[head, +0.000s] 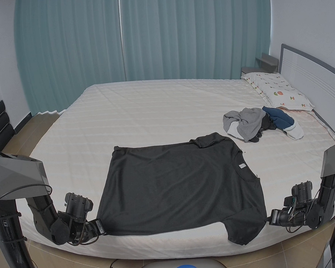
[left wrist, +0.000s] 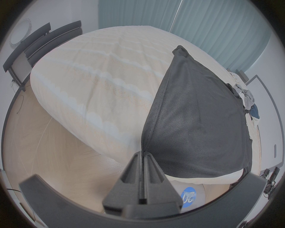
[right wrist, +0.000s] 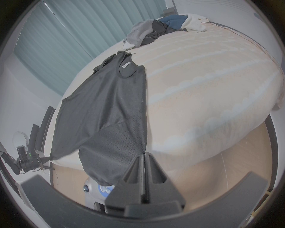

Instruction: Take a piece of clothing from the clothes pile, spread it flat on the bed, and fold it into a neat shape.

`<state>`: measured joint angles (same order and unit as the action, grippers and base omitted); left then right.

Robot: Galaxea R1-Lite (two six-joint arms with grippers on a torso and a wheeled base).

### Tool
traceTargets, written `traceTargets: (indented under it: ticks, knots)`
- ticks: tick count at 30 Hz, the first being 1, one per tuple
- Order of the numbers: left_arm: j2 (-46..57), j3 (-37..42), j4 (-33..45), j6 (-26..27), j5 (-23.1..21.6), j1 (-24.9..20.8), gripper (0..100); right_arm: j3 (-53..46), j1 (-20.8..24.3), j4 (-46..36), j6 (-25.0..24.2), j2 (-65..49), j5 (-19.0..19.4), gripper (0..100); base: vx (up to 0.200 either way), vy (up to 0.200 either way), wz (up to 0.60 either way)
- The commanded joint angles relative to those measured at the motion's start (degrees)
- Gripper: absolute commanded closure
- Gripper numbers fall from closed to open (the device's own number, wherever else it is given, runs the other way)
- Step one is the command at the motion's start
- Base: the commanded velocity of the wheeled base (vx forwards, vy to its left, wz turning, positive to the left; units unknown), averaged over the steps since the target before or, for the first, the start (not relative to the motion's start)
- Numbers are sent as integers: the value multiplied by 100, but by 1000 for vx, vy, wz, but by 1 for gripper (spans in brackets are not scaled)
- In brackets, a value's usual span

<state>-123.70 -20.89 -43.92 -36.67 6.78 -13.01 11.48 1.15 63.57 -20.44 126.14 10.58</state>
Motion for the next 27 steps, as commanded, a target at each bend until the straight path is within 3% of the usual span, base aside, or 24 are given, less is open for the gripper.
traceTargets:
  ticks: [1, 15, 27]
  knots:
    - [4, 15, -2, 2, 8, 9, 100, -59, -62, -56, 58, -177, -12, 100, 0, 0, 0]
    - [48, 200, 7, 485, 25, 193, 100, -445, -97, -284, 691, -247, -12, 100, 0, 0, 0]
    - [250, 384, 15, 872, 359, 299, 100, -542, 35, -205, 726, -247, -12, 100, 0, 0, 0]
